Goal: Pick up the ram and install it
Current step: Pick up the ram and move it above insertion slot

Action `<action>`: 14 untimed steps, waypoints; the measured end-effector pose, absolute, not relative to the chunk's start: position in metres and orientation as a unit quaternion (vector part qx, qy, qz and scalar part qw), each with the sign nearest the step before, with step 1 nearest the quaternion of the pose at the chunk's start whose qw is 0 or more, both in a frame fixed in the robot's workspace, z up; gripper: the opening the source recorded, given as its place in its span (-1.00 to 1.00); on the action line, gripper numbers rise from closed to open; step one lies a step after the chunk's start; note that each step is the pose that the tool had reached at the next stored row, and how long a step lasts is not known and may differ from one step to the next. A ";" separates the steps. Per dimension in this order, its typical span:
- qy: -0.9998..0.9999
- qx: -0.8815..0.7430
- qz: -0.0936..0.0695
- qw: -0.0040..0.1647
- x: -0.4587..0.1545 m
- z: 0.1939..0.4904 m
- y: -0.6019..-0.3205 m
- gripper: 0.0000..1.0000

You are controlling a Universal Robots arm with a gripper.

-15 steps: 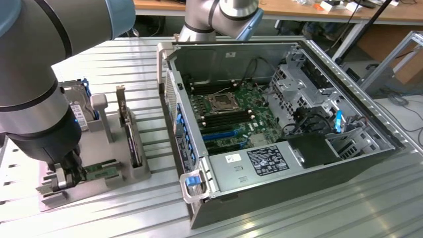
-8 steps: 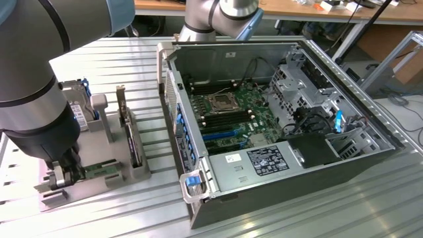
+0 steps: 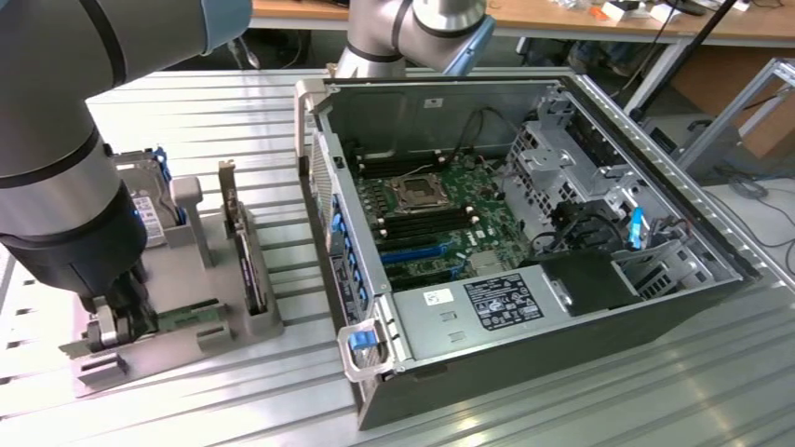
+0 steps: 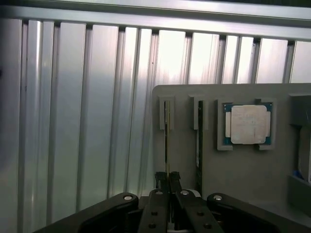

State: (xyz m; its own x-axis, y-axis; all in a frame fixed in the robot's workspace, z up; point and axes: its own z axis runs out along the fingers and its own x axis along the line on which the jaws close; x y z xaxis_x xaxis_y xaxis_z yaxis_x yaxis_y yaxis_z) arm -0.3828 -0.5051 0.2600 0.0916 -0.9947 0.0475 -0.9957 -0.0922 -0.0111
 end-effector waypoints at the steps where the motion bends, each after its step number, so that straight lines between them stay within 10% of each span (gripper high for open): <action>1: -0.674 0.739 0.021 0.012 -0.383 0.262 -0.505 -0.76; 14: -0.674 0.739 0.021 0.012 -0.383 0.280 -0.505 -0.76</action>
State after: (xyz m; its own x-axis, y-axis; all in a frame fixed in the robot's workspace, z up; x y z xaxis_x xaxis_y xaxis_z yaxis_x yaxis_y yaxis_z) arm -0.3828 -0.5051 0.2795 0.0916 -0.9947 0.0475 -0.9957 -0.0922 -0.0111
